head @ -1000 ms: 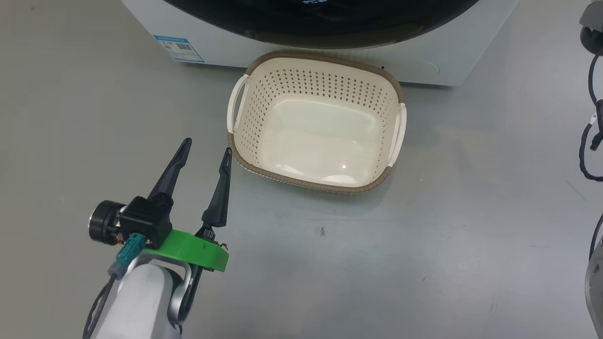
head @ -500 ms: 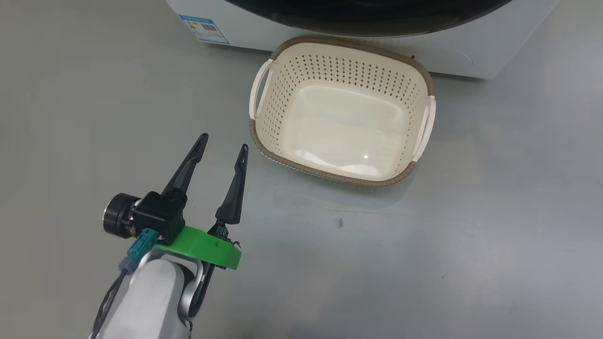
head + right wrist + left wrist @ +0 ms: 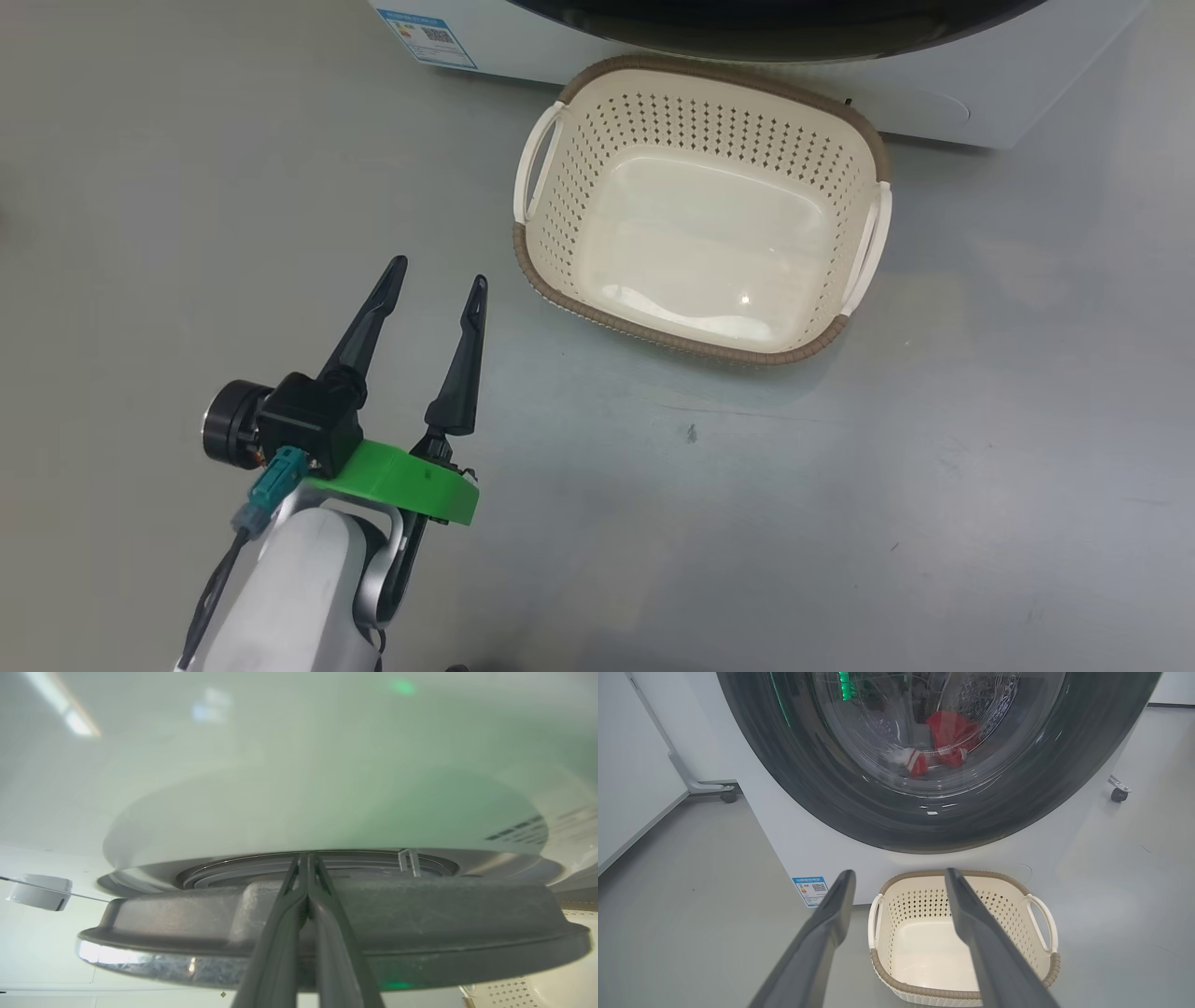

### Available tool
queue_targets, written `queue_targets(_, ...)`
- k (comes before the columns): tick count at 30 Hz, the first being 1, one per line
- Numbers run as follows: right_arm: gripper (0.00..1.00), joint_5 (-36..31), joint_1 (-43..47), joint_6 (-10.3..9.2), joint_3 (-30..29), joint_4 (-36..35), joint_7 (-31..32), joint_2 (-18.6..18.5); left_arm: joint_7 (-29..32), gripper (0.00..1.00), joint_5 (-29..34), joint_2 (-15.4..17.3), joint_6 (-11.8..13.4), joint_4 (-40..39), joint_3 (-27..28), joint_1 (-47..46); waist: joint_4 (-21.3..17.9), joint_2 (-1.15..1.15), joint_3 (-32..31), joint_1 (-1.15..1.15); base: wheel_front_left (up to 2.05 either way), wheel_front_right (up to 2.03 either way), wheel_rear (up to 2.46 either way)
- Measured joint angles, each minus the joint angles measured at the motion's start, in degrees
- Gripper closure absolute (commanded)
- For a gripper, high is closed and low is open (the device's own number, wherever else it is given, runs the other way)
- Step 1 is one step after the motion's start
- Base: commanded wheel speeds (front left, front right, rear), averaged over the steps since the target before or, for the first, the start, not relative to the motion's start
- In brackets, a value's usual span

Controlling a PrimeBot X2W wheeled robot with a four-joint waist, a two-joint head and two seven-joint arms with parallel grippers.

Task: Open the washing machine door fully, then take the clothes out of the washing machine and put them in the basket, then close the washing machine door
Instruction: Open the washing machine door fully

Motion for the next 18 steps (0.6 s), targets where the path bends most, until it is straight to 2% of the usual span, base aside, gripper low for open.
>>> queue_targets(18, 1.00, 3.3, -0.9, -0.35, 0.5, 1.8, 7.3, -1.1, 0.0, 0.00, -0.1, 0.0, 0.7, -0.1, 0.1, -0.9, -0.7, 0.00, 0.0, 0.00, 0.00, 0.00, 0.00)
